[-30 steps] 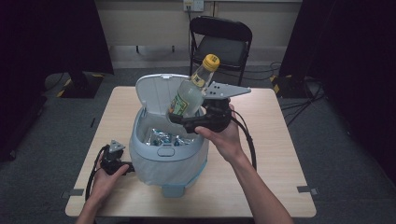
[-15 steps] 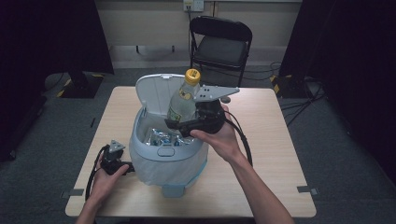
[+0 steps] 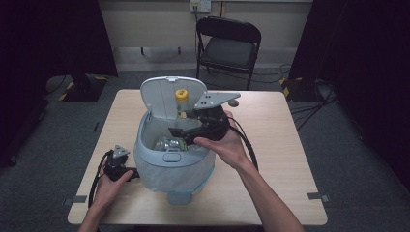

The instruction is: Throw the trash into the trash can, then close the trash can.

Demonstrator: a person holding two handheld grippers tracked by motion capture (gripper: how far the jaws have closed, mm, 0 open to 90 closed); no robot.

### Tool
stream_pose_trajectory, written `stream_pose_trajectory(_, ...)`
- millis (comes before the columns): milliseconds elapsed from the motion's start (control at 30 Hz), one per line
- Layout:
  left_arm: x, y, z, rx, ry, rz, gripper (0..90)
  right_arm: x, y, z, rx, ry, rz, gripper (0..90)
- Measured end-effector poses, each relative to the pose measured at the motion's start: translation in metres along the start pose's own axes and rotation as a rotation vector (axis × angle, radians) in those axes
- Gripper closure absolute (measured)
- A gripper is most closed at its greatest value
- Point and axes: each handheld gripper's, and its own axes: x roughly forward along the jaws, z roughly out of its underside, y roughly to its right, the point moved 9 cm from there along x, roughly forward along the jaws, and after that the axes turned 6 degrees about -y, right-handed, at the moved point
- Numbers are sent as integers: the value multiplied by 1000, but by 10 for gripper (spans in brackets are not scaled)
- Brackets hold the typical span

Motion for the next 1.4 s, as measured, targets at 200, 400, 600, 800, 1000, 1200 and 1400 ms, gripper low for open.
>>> stream_pose_trajectory(200,0,0,0,0,0,0,84,-10,1,-11,12,64,-13,273)
stream_pose_trajectory(400,1,0,-1,3,1,4,73,-17,3,-14,9,80,4,276)
stream_pose_trajectory(600,1,1,-1,4,-2,3,70,-16,6,-8,32,90,-7,282)
stream_pose_trajectory(800,1,1,-1,3,-2,2,70,-21,8,-6,34,108,10,284)
stream_pose_trajectory(1000,1,1,-1,3,-1,2,70,-32,18,-3,55,137,41,278)
stream_pose_trajectory(1200,1,1,-1,3,-2,1,70,-46,29,7,74,149,90,257)
stream_pose_trajectory(1400,1,1,-1,3,-2,1,70,-56,44,15,97,146,137,249)
